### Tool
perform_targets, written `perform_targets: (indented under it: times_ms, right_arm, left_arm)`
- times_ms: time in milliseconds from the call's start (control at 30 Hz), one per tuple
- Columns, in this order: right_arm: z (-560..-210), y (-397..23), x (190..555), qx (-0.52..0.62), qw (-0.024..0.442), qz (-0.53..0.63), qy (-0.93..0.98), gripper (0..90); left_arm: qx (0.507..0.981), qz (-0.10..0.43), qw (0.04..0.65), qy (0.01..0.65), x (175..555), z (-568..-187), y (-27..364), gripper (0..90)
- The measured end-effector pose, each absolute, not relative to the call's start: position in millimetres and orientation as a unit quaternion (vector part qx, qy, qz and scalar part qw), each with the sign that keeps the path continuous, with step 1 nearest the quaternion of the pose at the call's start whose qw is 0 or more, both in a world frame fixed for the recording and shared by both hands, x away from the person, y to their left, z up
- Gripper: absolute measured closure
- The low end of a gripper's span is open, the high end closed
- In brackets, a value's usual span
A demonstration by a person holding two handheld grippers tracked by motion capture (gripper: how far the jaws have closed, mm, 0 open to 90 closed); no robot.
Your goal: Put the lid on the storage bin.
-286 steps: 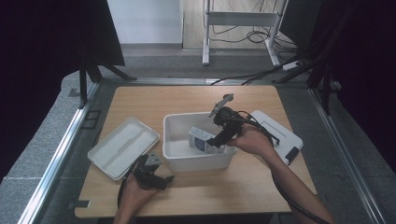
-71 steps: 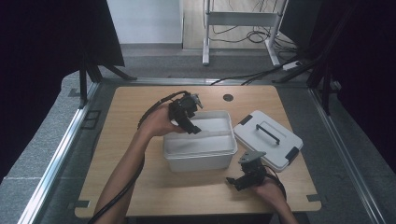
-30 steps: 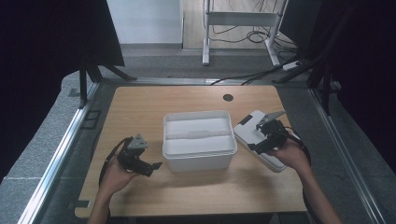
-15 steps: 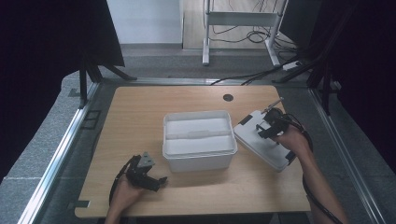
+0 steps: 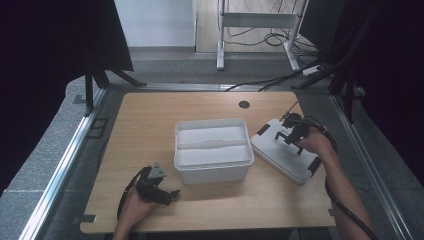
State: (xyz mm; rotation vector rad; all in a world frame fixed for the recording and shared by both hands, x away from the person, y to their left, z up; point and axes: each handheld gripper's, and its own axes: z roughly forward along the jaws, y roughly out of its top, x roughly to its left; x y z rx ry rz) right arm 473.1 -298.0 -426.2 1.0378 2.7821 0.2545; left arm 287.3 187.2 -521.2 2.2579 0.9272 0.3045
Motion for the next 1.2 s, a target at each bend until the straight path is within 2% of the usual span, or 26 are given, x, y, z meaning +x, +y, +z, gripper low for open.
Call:
perform_targets:
  times_ms: [867, 1200]
  right_arm:
    - [-316, -306, 435, 0.232, 0.089, 0.134, 0.959, 83.8]
    - [-275, -297, 424, 0.195, 0.094, 0.155, 0.964, 83.8]
  left_arm:
    - [0.864, 0.116, 0.336, 0.357, 287, -521, 187, 0.0]
    - [0.864, 0.116, 0.336, 0.357, 287, -521, 187, 0.0]
